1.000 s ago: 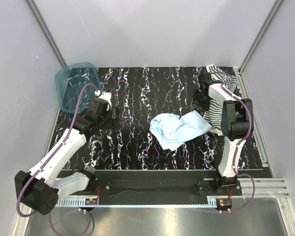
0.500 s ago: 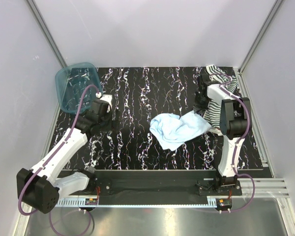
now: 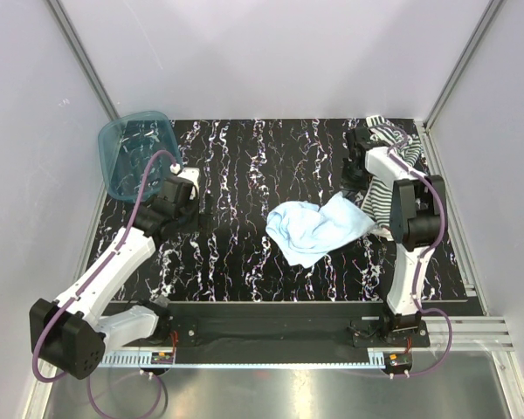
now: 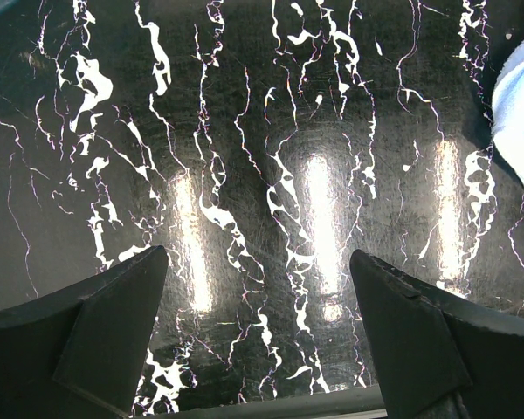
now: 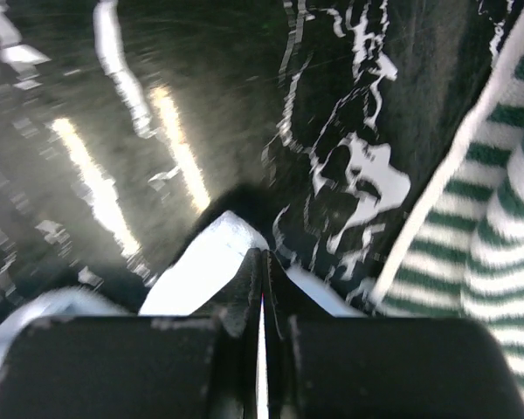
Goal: Roll the towels
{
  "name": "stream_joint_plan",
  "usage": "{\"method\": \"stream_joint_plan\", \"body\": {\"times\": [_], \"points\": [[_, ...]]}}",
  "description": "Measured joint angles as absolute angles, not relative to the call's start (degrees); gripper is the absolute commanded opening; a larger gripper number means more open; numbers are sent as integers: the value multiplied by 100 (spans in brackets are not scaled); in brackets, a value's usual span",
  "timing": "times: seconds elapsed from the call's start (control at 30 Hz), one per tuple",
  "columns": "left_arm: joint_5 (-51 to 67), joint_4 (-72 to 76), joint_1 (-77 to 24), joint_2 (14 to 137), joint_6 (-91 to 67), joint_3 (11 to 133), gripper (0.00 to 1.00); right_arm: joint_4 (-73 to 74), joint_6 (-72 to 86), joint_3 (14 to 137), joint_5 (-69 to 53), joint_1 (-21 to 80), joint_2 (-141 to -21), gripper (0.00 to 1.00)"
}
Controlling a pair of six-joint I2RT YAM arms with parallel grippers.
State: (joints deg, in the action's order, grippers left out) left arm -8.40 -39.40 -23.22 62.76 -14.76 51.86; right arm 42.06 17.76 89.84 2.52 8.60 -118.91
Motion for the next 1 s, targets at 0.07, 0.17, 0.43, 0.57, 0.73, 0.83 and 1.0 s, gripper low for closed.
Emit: {"method": "stream_joint_plan", "body": {"times": [0.07, 0.17, 0.43, 0.57, 0.73, 0.83, 1.0], "points": [[-840, -3940, -2322, 6276, -1476, 5186, 91, 4318, 1778, 9054, 252, 930, -11690, 0], [-836, -3938, -2322, 6276, -1476, 5186, 91, 4447, 1778, 9277, 239, 1059, -11214, 0], [-513, -3933, -2322, 6276, -1516, 5186, 90, 4464, 1846, 10014, -130, 1267, -9354, 0], [-294, -3918, -2322, 6274, -1636, 5186, 90, 4200, 1881, 10184, -467, 1271, -8263, 0], [97, -3782, -2381, 6276, -1911, 5186, 90, 3634, 1879, 10108, -720, 1271, -6790, 0], [187, -3640, -2652, 6289, -2106, 5188, 90, 3238, 1815, 9795, -674, 1271, -5981, 0], [248, -3260, -3411, 6501, -2456, 5181, 90, 3201, 1743, 9852, -513, 1271, -5531, 0]]}}
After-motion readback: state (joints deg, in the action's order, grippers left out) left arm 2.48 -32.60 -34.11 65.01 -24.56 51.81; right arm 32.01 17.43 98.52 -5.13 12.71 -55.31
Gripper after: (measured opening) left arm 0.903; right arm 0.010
